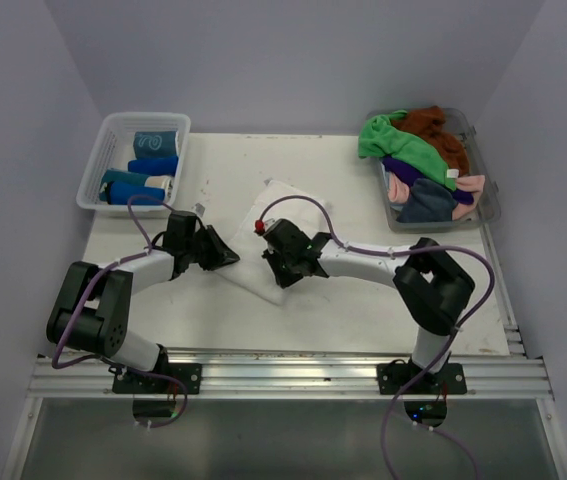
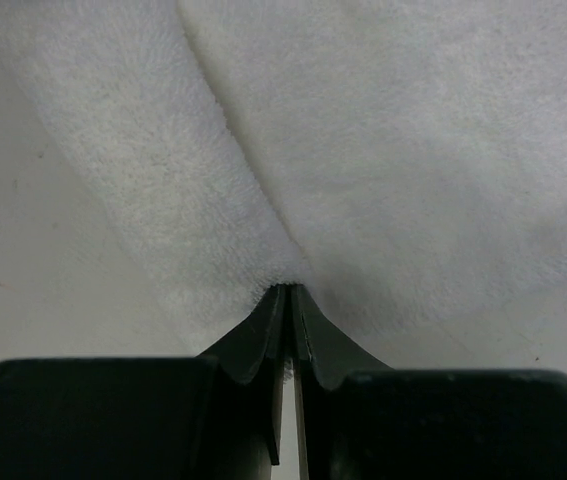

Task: Roll the towels
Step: Roll the towel

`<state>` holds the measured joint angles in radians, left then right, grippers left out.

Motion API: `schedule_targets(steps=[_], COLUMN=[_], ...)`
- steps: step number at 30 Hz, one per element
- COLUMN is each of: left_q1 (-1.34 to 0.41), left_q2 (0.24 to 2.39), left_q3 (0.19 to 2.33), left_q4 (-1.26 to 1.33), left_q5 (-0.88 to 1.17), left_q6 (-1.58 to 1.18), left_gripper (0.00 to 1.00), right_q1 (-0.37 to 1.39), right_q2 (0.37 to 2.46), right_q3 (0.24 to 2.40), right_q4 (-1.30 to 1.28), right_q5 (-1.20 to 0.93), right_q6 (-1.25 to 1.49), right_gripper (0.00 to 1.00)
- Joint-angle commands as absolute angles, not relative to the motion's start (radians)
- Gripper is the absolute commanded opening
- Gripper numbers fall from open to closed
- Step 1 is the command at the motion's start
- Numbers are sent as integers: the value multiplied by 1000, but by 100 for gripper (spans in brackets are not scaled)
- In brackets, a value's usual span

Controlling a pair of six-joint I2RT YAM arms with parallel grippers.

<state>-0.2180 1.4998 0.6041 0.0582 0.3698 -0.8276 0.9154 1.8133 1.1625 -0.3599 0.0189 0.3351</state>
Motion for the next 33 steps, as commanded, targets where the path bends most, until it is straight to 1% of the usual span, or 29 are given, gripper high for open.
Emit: schedule_targets(steps=[1,4,5,6,7,10,12,13,15,16,18,19,22,24,28,31,33], left_q1=[-216,-216,-216,-216,-216,-216,-216,-216,-216,-216,-215,-215,-213,-210,-204,-198,-193], left_q2=[1500,1500,1502,1502,1505,1512,1516,1514,1514,1514,1513,1513,1509,1509,1506,1503,1506], left_q3=[614,617,617,617,617,615,611,611,609,609,611,609,609,609,609,606,604], left_q4=[9,9,9,9,12,20,23,23,23,18,17,17,15,12,9,6,8], left_q5=[360,362,362,362,365,376,377,376,376,376,376,376,374,373,376,376,377], left_q6=[-807,-805,-805,-807,-807,-807,-811,-811,-811,-810,-810,-810,-808,-808,-802,-799,-799], left_gripper=[20,20,20,20,20,20,19,19,19,19,19,19,19,19,19,19,19], right_q1=[917,917,919,923,933,983,1027,1044,1074,1104,1129,1150,1178,1177,1178,1178,1178], right_q2=[1818,1763,1708,1680,1633,1592,1588,1588,1610,1623,1652,1681,1738,1764,1808,1847,1871], right_q3=[1178,1155,1146,1137,1125,1112,1115,1120,1138,1164,1192,1210,1235,1241,1243,1246,1241], right_q4=[-399,-388,-374,-344,-331,-281,-256,-247,-245,-255,-276,-279,-290,-287,-276,-278,-270], right_q5=[72,90,91,97,104,172,213,221,230,253,268,279,305,311,336,377,393], right_q6=[334,337,325,319,301,240,198,151,105,69,43,25,12,9,-23,-26,-26], right_gripper=[8,9,11,13,18,23,24,28,33,38,42,46,50,51,56,62,63])
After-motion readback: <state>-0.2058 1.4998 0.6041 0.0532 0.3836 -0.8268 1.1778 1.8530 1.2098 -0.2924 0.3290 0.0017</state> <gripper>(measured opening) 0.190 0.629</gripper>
